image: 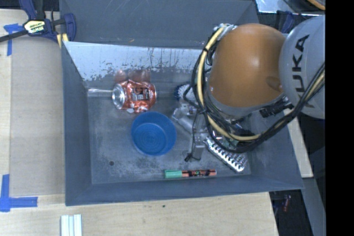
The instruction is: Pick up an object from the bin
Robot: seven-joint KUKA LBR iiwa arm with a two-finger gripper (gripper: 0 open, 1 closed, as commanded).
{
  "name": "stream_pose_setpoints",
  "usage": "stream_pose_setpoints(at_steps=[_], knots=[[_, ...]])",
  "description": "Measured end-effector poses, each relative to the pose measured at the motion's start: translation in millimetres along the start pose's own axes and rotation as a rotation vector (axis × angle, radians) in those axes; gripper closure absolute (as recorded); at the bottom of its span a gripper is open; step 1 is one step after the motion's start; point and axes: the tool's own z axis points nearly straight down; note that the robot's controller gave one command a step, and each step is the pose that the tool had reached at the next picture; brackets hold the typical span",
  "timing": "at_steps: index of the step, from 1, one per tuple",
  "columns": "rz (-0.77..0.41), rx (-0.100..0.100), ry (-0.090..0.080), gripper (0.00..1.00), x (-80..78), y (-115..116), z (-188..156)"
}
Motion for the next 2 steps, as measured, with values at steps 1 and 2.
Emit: stream_pose_setpoints(at_steps=[1, 2], knots=[[0.004, -0.001, -0.009, 0.00, -1.7, -0.5, -4.2], [-0.127, -0.002, -0.017, 0.00, -80.6, 18.5, 139.6]])
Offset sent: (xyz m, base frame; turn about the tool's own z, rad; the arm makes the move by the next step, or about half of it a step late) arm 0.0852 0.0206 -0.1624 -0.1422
